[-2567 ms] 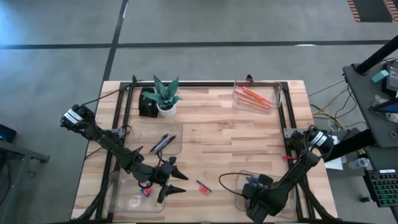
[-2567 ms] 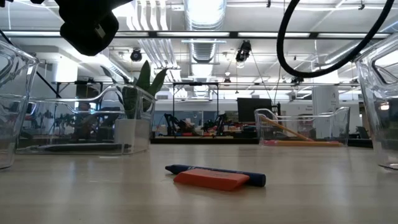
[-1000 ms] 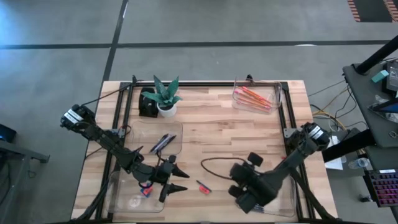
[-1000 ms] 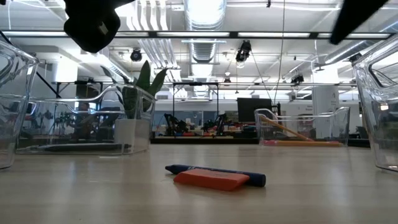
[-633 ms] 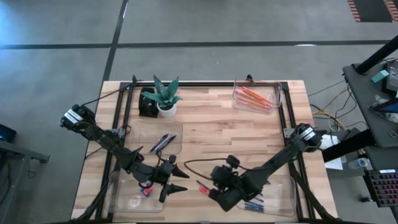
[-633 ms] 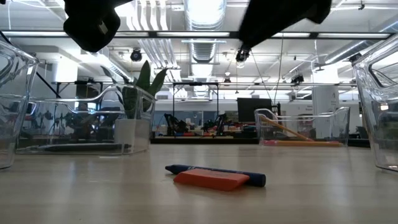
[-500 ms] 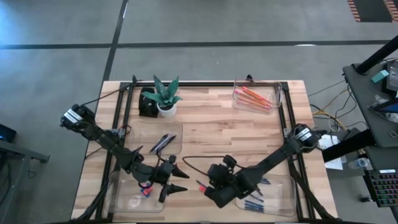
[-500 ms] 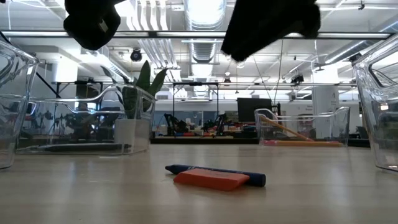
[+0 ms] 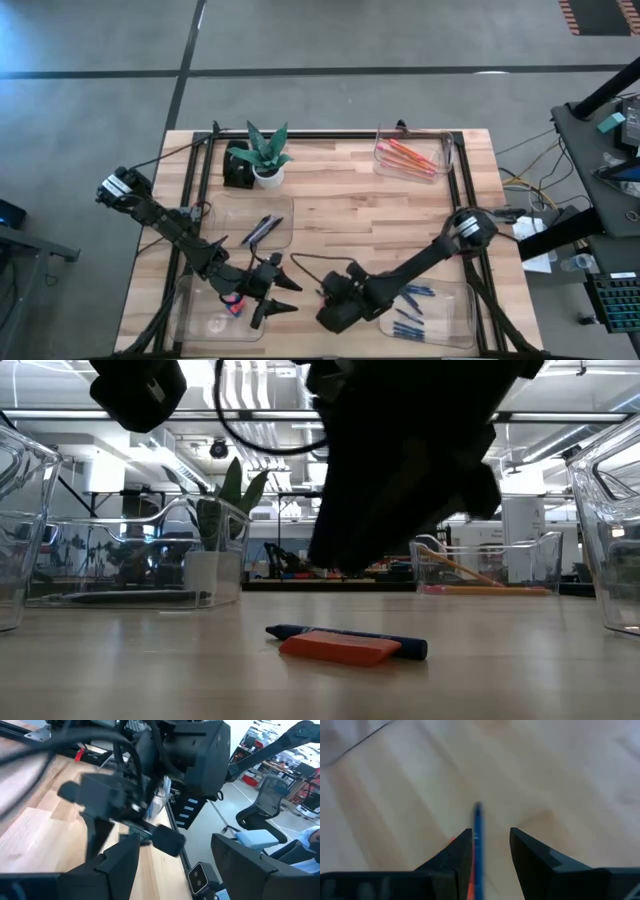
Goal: Sort crayons/erasers/pens/pencils in bins
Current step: Put the blue crayon into the bottom right transparent bin
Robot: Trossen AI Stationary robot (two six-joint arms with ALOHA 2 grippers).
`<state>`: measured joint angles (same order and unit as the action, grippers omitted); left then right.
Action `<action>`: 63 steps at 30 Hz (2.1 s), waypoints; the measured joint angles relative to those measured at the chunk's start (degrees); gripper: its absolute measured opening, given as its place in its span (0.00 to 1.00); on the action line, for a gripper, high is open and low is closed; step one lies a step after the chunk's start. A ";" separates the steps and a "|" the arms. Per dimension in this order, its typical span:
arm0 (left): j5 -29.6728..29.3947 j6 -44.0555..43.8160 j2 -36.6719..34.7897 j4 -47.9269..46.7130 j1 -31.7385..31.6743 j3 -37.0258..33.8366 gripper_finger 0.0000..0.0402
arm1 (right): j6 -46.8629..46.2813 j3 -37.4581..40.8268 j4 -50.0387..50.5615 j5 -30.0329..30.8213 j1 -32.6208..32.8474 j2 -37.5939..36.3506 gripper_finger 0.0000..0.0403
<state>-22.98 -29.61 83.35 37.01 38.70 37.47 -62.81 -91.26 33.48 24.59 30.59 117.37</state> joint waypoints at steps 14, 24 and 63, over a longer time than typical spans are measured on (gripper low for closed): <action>0.17 0.00 -0.80 0.14 -0.02 -0.02 0.58 | 1.64 -0.07 -5.40 -0.15 -0.26 2.28 0.30; 0.20 0.00 -1.01 0.05 0.04 0.04 0.58 | 3.53 -0.07 -5.51 0.03 -1.18 4.33 0.29; 0.20 0.00 -1.01 0.01 0.09 -0.11 0.58 | 5.83 -0.13 5.63 -11.07 -1.44 3.86 0.12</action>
<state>-22.79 -29.61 82.35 37.01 38.79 37.36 -56.98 -91.39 39.11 13.52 29.15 121.23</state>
